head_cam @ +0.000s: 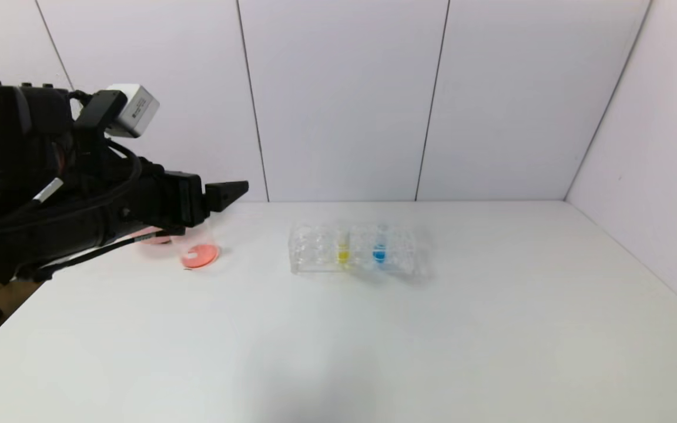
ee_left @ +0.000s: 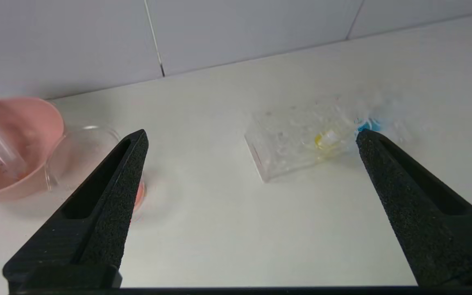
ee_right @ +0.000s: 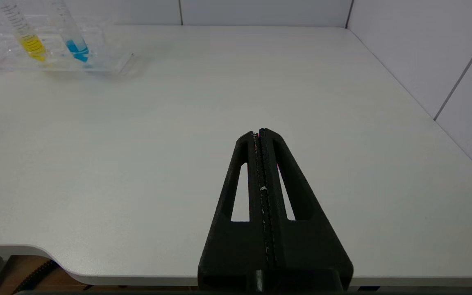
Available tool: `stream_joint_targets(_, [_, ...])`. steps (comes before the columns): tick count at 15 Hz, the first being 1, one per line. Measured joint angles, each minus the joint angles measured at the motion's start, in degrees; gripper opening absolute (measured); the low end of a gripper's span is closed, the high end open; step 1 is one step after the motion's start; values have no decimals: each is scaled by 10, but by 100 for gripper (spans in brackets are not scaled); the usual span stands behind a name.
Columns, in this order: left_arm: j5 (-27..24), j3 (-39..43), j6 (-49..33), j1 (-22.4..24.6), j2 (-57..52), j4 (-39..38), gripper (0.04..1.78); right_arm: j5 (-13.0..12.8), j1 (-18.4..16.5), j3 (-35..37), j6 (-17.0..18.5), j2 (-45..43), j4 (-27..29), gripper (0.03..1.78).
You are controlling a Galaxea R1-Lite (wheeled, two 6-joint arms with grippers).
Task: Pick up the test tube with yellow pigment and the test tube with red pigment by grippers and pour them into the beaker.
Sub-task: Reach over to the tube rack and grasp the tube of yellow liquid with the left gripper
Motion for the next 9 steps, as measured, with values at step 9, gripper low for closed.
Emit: stream_joint_targets(9, [12, 166, 4, -106, 72, -250, 178, 0, 0, 0, 0, 0, 0, 11])
